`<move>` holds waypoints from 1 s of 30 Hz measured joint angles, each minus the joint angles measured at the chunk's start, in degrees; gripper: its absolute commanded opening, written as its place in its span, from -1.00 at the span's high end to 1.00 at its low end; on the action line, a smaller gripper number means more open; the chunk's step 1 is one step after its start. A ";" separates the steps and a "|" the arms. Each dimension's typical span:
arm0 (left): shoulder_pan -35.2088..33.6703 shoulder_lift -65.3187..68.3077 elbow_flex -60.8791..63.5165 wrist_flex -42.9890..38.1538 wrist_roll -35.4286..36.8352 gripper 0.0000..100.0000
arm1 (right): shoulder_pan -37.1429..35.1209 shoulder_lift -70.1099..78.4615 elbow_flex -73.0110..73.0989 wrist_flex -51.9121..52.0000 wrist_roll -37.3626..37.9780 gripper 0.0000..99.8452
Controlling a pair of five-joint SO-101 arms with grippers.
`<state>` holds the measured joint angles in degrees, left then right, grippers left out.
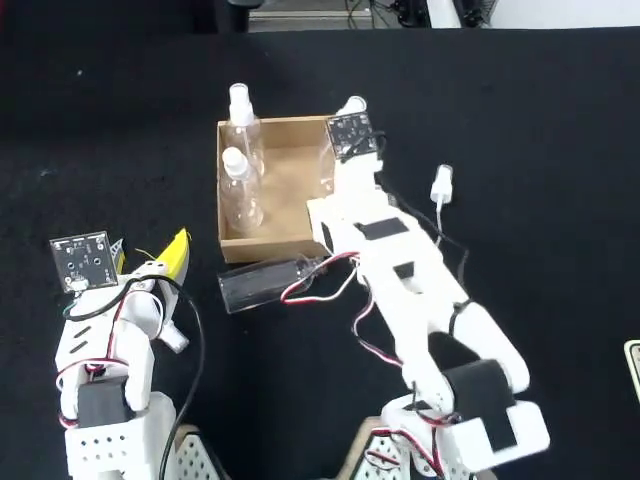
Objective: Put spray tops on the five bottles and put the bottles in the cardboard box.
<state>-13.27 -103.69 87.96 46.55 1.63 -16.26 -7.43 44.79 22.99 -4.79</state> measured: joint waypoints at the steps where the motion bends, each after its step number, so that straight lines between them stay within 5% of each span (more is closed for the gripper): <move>1: 0.00 0.00 0.00 0.00 0.00 0.42 | 0.00 0.70 -0.53 -0.18 0.00 0.98; 30: 0.00 0.00 0.00 0.00 0.00 0.42 | 1.14 15.03 -11.78 -0.35 0.00 0.98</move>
<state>-13.27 -103.69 87.96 46.55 1.63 -15.12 7.60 33.01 22.64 -4.79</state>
